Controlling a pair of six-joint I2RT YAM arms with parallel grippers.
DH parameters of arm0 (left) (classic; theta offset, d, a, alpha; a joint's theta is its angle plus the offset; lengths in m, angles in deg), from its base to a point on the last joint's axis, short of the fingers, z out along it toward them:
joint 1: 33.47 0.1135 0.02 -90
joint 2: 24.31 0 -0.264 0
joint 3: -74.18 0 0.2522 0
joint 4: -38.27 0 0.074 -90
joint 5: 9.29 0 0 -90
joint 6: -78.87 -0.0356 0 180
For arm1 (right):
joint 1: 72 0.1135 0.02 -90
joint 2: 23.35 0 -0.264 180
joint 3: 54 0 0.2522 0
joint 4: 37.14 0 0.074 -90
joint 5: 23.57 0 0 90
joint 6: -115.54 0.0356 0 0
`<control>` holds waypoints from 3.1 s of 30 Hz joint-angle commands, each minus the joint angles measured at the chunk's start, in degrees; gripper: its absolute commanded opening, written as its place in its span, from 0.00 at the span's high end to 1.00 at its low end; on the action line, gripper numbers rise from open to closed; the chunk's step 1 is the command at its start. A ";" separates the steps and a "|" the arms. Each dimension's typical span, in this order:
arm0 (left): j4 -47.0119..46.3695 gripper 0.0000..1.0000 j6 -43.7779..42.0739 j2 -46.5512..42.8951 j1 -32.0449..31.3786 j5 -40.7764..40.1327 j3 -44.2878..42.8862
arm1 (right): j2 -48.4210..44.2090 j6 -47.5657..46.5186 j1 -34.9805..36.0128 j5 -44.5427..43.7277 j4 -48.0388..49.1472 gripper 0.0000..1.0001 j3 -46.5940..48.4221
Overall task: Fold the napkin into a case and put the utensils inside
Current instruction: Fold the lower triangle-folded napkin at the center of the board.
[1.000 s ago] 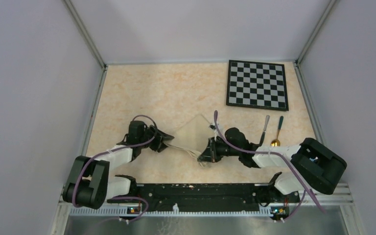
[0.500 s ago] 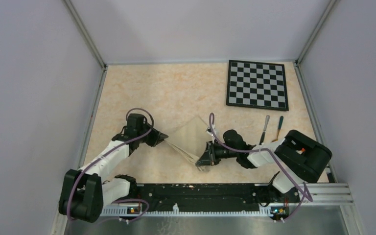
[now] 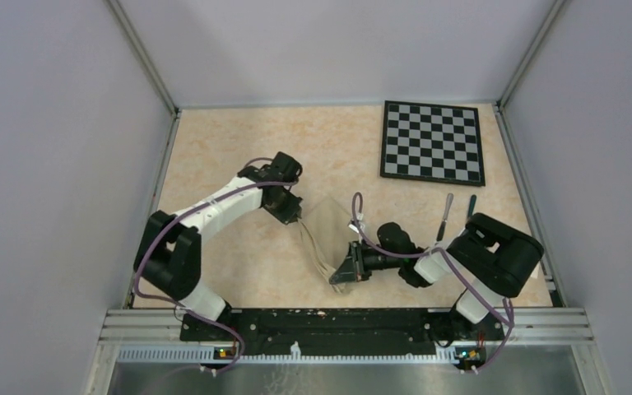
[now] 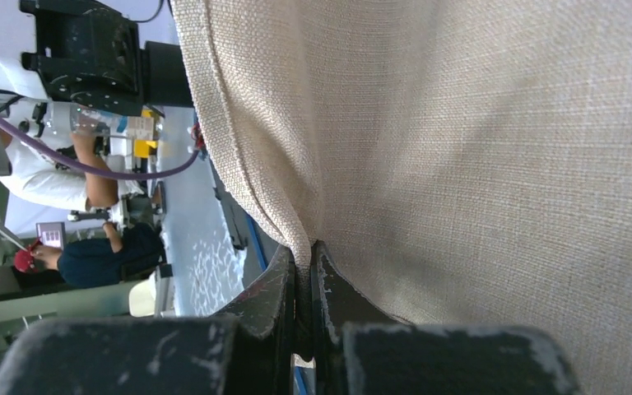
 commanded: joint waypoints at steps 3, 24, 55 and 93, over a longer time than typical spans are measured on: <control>7.19 1.00 6.61 8.69 -2.83 -7.72 -8.50 | -5.68 -5.30 -1.54 -0.38 -8.77 1.00 -1.61; 7.20 1.00 2.61 16.33 -5.84 -5.43 -11.52 | -19.51 -30.90 2.36 -25.68 -35.02 0.24 11.13; 6.78 1.00 2.32 17.35 -5.84 -4.64 -11.41 | -19.78 -25.10 24.39 -63.43 -57.35 0.58 18.61; -23.05 0.11 -27.94 -12.35 -3.95 4.63 11.25 | -12.28 -23.23 -4.76 -9.62 -26.07 1.00 5.47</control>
